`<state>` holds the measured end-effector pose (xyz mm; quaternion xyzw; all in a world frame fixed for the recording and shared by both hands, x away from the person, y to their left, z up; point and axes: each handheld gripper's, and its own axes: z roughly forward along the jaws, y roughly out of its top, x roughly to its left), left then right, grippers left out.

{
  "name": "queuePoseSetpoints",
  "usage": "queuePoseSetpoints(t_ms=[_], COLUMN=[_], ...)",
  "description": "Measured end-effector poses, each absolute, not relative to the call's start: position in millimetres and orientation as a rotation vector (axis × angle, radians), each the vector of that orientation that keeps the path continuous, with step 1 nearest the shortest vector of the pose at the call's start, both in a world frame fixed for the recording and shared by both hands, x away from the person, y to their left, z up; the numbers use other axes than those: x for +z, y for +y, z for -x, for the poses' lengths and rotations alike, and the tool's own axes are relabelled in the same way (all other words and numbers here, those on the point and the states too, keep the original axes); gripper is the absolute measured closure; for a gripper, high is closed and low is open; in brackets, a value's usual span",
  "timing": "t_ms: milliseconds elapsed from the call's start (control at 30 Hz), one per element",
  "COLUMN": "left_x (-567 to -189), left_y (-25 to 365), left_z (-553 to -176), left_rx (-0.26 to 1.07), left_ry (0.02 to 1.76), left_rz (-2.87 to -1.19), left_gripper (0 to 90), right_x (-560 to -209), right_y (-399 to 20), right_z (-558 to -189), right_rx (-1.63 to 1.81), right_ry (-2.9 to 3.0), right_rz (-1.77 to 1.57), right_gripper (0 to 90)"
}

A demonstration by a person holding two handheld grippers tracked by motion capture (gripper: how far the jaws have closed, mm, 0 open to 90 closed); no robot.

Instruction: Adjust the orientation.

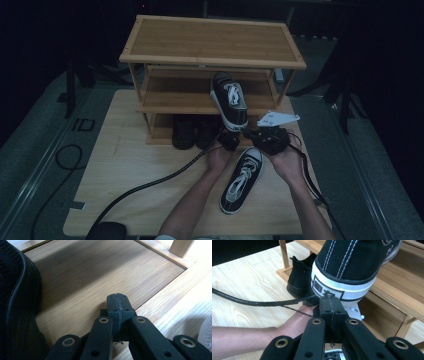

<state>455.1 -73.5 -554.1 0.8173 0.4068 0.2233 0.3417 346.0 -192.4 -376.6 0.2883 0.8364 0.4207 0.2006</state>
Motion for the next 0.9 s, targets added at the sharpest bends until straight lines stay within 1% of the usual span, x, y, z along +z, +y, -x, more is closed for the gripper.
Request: queuePoseSetpoints(t_ms=[300,700,900], left_x=[-554.4,-554.4,-554.7], left_y=[-73.8,-73.8,-74.0], left_z=[-454.9,-454.9,-454.8], left_rx=[0.583,0.583,0.583], left_ry=[1.057,1.058,1.058], left_rz=[-2.123,-2.122,-2.117], left_gripper=[90.0,90.0,90.0], right_x=[-377.7,-373.7,-377.8], right_y=[-185.5,-161.3,-154.5], right_z=[-352.8,-361.0,-368.7], right_rx=[1.189,1.182,1.168], right_ry=[2.345,2.383,2.387], right_rz=[-0.806,-0.738,-0.747], right_gripper=[90.0,90.0,90.0])
